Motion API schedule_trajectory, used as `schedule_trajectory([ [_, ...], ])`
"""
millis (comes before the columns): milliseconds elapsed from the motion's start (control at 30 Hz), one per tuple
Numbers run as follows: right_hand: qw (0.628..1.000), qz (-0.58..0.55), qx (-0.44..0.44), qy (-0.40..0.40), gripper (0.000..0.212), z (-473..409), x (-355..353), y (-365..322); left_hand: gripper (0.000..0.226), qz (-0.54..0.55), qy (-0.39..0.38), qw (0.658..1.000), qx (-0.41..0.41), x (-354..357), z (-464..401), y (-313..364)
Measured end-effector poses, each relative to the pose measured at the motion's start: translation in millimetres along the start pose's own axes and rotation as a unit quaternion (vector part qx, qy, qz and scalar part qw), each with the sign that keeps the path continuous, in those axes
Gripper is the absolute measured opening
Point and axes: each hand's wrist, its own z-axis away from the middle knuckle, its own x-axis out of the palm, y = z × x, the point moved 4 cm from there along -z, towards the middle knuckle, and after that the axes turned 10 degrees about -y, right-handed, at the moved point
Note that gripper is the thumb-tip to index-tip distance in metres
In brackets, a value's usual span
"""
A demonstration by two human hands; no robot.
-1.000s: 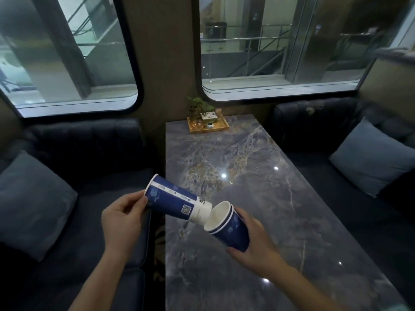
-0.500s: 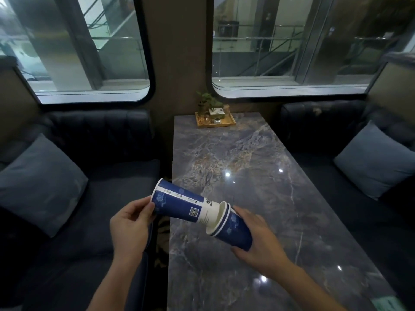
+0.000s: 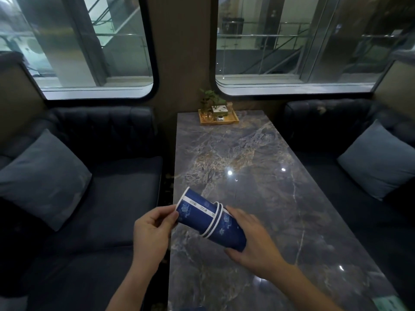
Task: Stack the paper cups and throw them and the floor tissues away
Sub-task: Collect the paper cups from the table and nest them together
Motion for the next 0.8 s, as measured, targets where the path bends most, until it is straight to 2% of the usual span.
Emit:
schedule_trajectory([
  [200,1.000,-0.016,-0.004,-0.003,0.091,-4.3,0.2,-7.7,0.020,-0.042,-0.054,0.998,-0.006,20.1,5.3,-2.7],
  [500,0.999,-0.047,-0.003,0.020,0.090,-9.7,-7.4,-12.6,0.016,-0.055,-0.102,0.993,-0.001,35.8,9.1,-5.2],
  [700,0.998,-0.070,-0.006,0.003,0.093,-7.6,-9.4,-10.7,0.022,-0.031,-0.135,0.990,-0.016,36.8,7.2,-2.4],
  [800,0.996,-0.090,-0.003,-0.004,0.094,-6.9,-11.0,-10.3,0.018,-0.034,-0.158,0.987,-0.022,36.0,5.8,-1.4],
])
